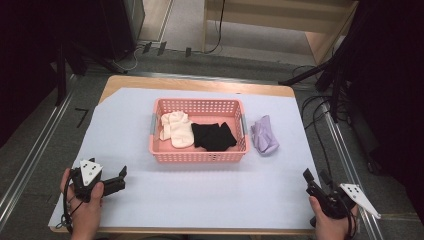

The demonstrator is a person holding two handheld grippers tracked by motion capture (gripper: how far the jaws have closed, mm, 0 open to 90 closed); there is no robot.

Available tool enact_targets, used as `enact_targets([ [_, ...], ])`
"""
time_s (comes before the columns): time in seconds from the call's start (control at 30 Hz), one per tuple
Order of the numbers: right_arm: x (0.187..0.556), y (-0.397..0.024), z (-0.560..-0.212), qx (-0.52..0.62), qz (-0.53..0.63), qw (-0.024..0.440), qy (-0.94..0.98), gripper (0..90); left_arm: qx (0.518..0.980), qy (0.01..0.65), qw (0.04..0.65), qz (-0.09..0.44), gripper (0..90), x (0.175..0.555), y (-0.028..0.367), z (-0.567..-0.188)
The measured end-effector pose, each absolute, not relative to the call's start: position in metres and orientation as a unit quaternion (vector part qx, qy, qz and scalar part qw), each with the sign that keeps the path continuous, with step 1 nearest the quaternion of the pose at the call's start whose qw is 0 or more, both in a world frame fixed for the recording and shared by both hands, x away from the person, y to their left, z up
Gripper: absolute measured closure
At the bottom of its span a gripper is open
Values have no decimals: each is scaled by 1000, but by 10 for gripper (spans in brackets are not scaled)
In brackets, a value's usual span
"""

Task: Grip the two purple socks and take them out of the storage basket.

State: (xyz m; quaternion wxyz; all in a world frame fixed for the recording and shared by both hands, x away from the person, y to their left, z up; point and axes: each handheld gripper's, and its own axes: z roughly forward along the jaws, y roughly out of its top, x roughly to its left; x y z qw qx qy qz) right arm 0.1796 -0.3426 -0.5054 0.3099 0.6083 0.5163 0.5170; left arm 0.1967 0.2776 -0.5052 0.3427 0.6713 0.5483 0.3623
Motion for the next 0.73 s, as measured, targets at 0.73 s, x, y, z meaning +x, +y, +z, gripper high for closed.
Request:
enact_targets([
  [0.73,168,-340,-527,607,487,327,537,170,675,551,338,356,13,198,277,-505],
])
